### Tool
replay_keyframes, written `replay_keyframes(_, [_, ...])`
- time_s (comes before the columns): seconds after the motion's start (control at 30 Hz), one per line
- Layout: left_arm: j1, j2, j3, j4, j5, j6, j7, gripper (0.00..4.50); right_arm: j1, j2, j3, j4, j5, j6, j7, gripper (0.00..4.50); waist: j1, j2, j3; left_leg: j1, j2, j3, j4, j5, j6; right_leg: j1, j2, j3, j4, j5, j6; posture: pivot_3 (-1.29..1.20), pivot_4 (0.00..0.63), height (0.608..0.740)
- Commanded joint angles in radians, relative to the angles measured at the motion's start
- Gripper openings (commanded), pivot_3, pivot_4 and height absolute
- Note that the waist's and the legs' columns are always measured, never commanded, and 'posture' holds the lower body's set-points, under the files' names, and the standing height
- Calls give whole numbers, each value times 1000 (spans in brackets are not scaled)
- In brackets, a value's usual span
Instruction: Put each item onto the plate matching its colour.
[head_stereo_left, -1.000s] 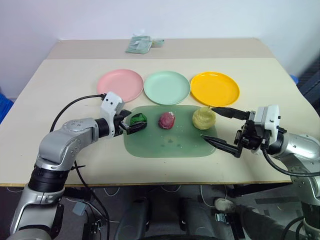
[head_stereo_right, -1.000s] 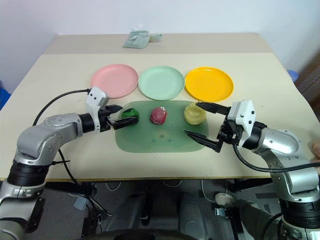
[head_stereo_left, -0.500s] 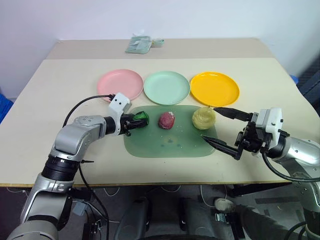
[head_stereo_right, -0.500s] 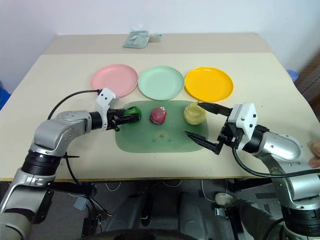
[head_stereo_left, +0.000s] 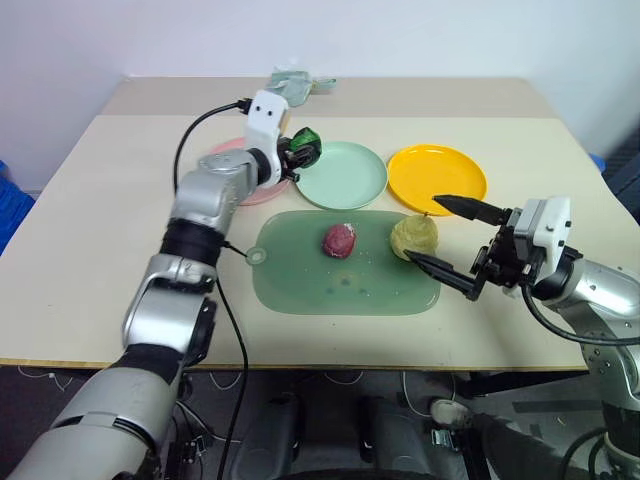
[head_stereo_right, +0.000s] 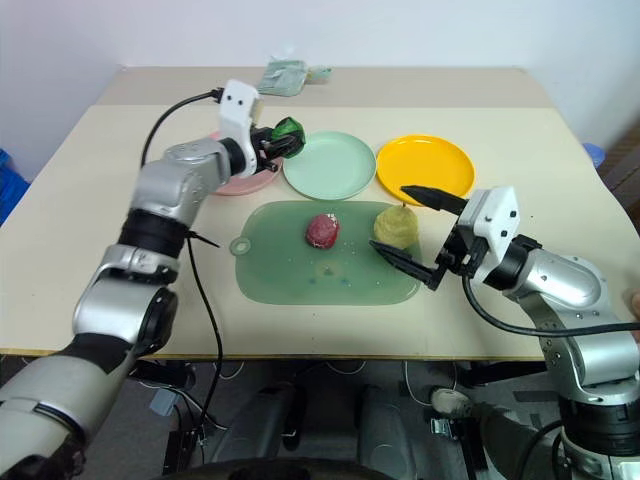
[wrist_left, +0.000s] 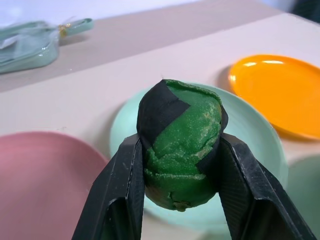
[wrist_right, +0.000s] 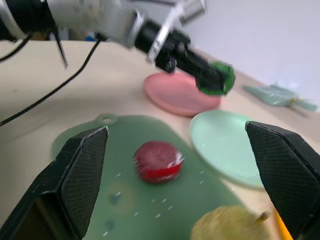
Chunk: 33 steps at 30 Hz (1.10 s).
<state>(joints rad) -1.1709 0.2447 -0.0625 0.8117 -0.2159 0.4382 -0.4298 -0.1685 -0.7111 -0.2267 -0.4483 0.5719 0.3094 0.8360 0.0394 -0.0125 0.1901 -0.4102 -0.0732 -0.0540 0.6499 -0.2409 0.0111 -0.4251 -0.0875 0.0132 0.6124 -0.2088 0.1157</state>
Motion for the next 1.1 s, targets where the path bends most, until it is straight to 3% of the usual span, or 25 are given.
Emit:
replay_keyframes(0.03, [-115, -64, 28, 253, 59, -193, 64, 1820, -74, 27, 13, 54, -55, -50, -44, 4500, 0, 0, 0, 0, 0, 0, 0, 0, 0, 0, 0, 0, 0, 0, 0, 0, 150, 740])
replay_keyframes(0.13, [-158, -116, 39, 378, 86, -269, 85, 2832, -113, 37, 27, 97, -91, -77, -50, 4500, -2, -1, 0, 0, 0, 0, -1, 0, 1, 0, 0, 0, 0, 0, 1, 0, 150, 740])
replay_keyframes(0.23, [-177, -142, 65, 400, 77, -298, 52, 4319, -126, 38, 26, 106, -96, -80, -55, 4500, -3, -1, 1, -1, 0, 1, -1, -1, 1, -1, 0, 0, 0, 0, 1, 0, 150, 740])
replay_keyframes(0.27, [-177, -141, 77, 388, 68, -298, 24, 4421, -125, 37, 22, 106, -96, -80, -57, 4500, -3, -1, 1, -1, 0, 1, -1, -1, 1, -1, 0, 0, 0, 0, 1, 0, 150, 740])
replay_keyframes(0.4, [-109, -92, 75, 204, 28, -178, -192, 4421, -105, 36, 5, 94, -89, -78, -65, 4500, -5, -1, 1, -1, 0, 1, 0, -1, 1, -2, 0, 0, 1, 1, 1, 0, 150, 740])
replay_keyframes(0.57, [150, 42, -17, -372, -67, 207, -413, 4421, -60, 32, -17, 66, -67, -64, -68, 4500, -29, 0, 0, -1, 0, 1, -1, -1, 1, -2, 0, 2, 2, 1, 1, 0, 150, 740])
replay_keyframes(0.73, [305, 158, -82, -722, -136, 439, -489, 4421, -4, 17, -39, 16, -32, -41, -51, 4500, -30, 0, 0, -1, 0, 0, -1, 0, 0, -2, 0, 3, 3, 1, 1, 0, 150, 740])
replay_keyframes(0.9, [372, 189, -149, -847, -145, 501, -490, 4421, 154, -28, -116, -83, 8, 1, -17, 4500, -19, 1, 0, 0, 0, -1, 0, 0, 0, 0, 0, 2, 2, 1, 0, 0, 150, 740])
replay_keyframes(1.1, [366, 150, -207, -811, -102, 462, -450, 4421, 390, -59, -277, -198, 67, 57, 13, 4500, -23, 1, 0, 0, 0, -1, 0, 0, 1, 0, 0, 2, 1, 0, 0, 0, 150, 740])
